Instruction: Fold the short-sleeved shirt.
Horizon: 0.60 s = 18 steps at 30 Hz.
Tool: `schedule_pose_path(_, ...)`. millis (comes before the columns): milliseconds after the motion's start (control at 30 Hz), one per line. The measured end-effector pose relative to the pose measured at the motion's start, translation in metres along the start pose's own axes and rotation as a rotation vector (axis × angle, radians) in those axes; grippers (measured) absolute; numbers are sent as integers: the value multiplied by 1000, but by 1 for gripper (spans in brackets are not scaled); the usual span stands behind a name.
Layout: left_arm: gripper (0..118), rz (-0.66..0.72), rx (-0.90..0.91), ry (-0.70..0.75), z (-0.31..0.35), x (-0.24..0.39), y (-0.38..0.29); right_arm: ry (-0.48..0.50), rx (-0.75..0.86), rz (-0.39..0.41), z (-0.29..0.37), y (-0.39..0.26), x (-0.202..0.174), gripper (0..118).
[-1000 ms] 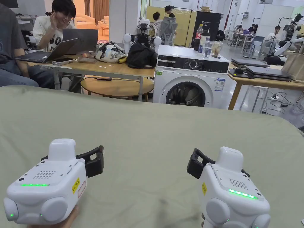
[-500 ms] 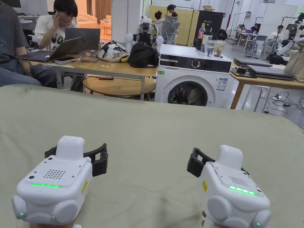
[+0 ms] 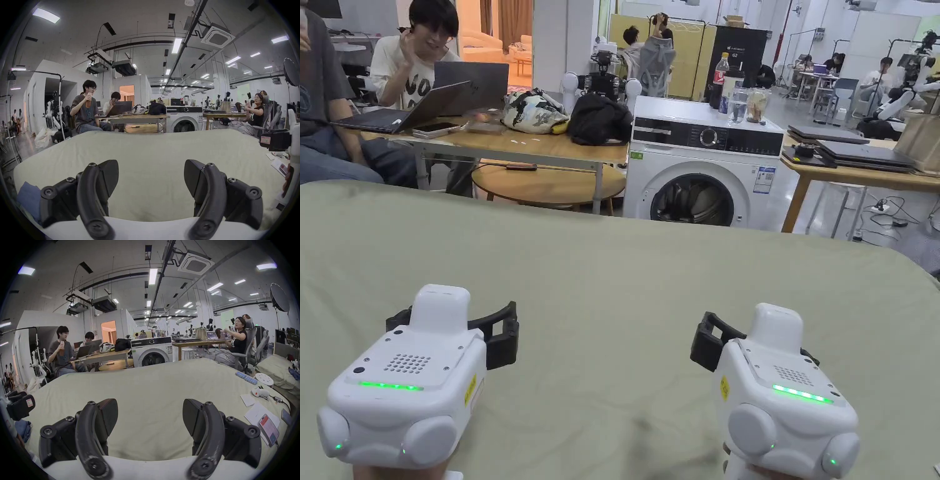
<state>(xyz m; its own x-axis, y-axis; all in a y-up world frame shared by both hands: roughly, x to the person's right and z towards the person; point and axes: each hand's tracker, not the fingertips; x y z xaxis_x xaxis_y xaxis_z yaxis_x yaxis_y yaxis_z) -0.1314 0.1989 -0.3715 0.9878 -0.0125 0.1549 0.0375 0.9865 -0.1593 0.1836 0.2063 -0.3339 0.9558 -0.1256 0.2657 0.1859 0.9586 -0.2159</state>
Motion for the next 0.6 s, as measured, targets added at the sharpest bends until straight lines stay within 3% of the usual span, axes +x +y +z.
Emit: schedule_pose_path(600,84,-41,-15,-28,-1,6,-2,-59,-14,58,-9,-1,-4,84)
